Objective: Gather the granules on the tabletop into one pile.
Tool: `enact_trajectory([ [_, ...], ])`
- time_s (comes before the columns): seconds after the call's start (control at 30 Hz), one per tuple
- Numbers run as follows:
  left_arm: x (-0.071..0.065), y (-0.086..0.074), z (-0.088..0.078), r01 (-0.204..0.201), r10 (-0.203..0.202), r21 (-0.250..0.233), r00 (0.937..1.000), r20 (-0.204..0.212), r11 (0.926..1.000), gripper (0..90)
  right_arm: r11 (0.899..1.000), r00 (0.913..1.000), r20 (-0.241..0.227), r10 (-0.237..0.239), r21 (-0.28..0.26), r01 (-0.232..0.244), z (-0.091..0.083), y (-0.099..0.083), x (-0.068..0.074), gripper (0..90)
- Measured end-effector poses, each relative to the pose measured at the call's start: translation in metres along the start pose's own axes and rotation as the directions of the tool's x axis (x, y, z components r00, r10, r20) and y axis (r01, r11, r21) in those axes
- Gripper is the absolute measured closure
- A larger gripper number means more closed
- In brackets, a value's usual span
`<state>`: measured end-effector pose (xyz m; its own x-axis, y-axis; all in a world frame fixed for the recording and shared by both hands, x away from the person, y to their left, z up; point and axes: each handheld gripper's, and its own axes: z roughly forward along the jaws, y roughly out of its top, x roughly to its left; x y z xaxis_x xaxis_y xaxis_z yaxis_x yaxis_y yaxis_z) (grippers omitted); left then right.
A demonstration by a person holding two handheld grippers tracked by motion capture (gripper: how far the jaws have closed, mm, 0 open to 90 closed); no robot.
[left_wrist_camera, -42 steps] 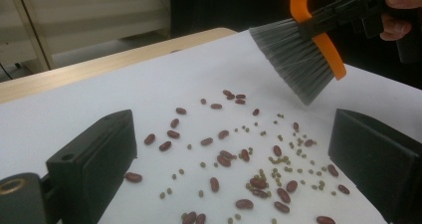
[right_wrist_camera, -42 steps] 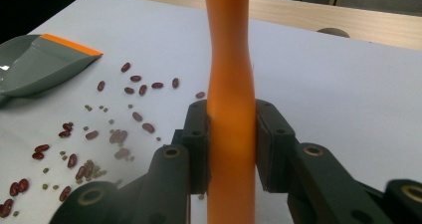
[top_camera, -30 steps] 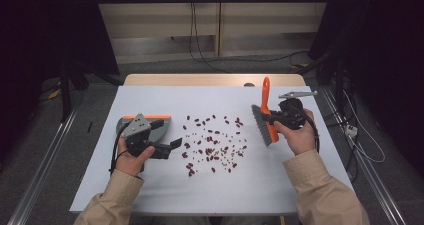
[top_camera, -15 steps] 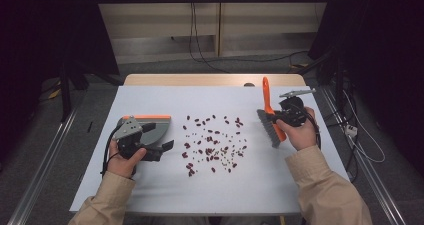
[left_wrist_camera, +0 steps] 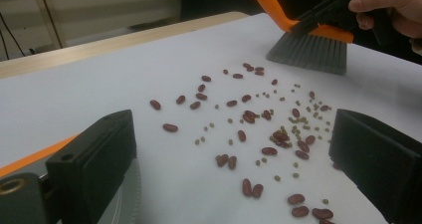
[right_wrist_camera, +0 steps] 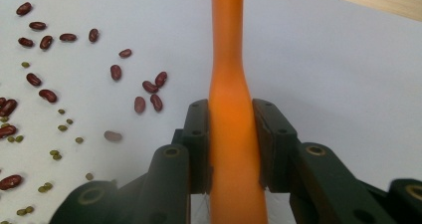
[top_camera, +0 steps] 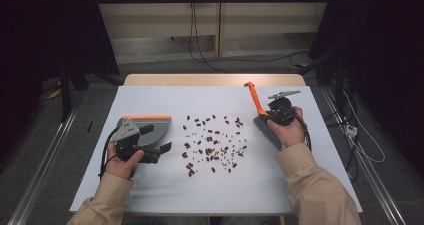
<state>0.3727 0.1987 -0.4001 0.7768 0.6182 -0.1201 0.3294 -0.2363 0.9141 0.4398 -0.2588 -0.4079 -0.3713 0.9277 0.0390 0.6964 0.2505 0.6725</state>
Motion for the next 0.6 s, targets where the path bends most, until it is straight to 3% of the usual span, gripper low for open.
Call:
enact_trajectory([
  [0.23,0.001,-0.003,-0.001,0.008,-0.008,-0.003,1.0000,-0.001,1.0000,4.6,1.000,0.9997,-0.023,-0.001,-0.012,0.001,-0.010,-0.009,0.003,57.0],
  [0.3,0.002,-0.004,-0.001,0.005,-0.005,-0.002,1.0000,-0.001,1.0000,4.6,1.000,0.9992,-0.038,-0.005,0.012,0.006,-0.013,-0.013,0.004,53.4],
  [0.57,-0.001,-0.006,-0.001,-0.005,0.005,0.006,1.0000,0.001,1.0000,4.6,0.999,0.9997,-0.022,-0.012,0.043,0.013,-0.012,-0.026,-0.001,63.3],
  [0.6,-0.001,-0.007,-0.002,-0.011,0.011,0.011,0.9999,0.002,0.9999,4.6,0.999,0.9999,0.000,-0.014,0.050,0.014,-0.011,-0.027,-0.001,65.9],
])
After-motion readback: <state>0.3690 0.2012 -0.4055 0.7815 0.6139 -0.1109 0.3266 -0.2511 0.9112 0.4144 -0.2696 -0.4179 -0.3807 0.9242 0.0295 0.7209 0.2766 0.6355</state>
